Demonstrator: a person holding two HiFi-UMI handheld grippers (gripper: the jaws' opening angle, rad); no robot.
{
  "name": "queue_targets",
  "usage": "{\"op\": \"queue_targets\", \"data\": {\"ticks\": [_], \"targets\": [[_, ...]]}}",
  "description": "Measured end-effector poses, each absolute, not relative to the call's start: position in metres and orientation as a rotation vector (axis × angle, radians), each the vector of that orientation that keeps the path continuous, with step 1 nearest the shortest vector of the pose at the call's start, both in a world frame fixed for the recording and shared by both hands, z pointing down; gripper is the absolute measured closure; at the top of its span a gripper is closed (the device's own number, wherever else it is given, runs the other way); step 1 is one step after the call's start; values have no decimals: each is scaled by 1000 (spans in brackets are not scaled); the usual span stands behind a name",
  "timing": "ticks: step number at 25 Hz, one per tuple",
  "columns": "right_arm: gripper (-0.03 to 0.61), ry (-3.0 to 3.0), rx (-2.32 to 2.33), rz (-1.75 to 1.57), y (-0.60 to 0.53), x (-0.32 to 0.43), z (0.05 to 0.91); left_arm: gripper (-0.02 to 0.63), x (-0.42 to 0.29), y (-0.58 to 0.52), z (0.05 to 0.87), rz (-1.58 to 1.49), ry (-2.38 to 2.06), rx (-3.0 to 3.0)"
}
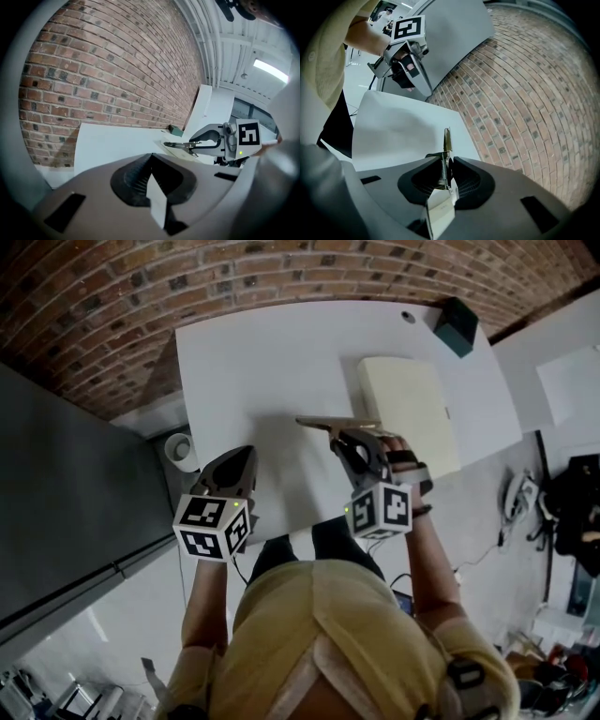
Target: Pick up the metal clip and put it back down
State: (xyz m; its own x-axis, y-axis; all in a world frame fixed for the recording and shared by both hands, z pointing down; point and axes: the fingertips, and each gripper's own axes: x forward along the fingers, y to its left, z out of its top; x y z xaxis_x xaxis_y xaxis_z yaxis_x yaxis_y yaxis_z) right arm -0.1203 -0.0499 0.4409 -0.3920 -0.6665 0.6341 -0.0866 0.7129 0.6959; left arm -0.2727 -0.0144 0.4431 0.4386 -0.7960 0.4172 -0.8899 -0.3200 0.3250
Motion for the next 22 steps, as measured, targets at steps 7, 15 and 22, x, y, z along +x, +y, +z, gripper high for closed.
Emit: {"op": "queue_targets", "data": {"ticks": [7,15,22], "targets": [[500,-1947,586,-685,-63,-96,436,611,-246,-28,435,285,-1462,2182],[500,-1960,613,-678,-97,-45,427,611,-200,-60,426,297,-1474,2179],[500,-1956,639,-652,-130,5,429,611,-151,-97,424,307,-1448,2193]]}}
